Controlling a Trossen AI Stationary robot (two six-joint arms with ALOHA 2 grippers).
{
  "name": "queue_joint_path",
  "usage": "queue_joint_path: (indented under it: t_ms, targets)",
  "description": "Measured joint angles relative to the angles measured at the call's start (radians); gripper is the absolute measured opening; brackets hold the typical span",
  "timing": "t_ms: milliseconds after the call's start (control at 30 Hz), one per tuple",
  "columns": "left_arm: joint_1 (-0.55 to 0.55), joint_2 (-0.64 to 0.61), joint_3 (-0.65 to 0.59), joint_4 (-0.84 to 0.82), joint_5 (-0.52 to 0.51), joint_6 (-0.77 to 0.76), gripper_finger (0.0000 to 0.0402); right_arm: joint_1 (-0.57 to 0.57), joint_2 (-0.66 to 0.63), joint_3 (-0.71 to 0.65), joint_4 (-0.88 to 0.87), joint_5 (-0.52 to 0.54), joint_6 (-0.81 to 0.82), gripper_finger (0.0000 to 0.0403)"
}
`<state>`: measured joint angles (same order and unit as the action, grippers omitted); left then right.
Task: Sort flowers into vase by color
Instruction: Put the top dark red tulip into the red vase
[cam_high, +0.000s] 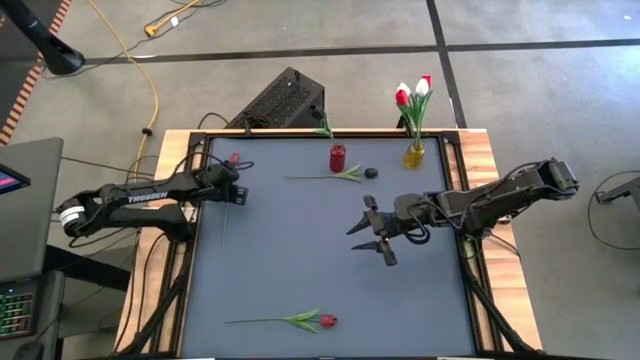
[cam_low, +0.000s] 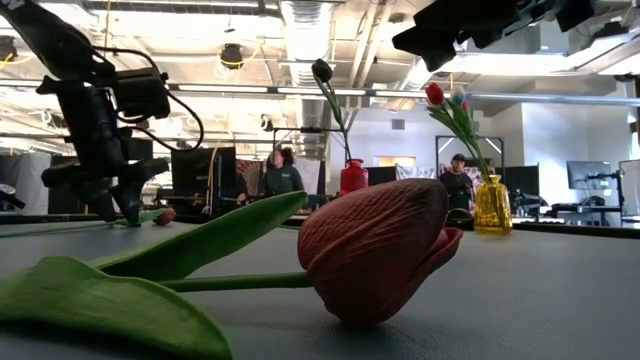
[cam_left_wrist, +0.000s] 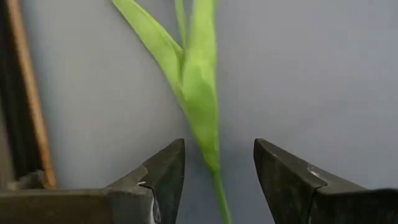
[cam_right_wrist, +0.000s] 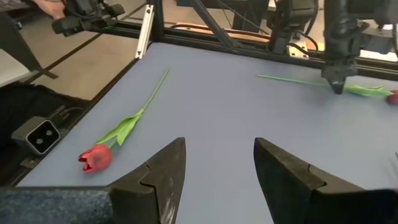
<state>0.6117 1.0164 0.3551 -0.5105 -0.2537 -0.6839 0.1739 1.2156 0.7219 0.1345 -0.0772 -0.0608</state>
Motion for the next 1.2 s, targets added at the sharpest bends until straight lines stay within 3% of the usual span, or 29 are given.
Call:
queue_joint_path:
  t_ms: [233,533,800,1200]
  targets:
    - [0.000,0.019,0.001,-0.045,0.017,-0.004,0.0131,0.000,0.000,0.000,0.000,0.000,0.000,0.0215]
    - [-0.008,0.092,0.003,0.034,0.005,0.056,0.0009,0.019,0.000,0.000,0.011,0.000,0.013,0.0215]
    - [-0.048,-0.014,-0.002,0.224,0.071,0.118,0.0003,0.041,0.000,0.000,0.066,0.007,0.037,0.0215]
    - [-0.219,-0.120,0.000,0.854,0.303,0.211,0.0002,0.055,0.000,0.000,0.155,0.035,0.088,0.0215]
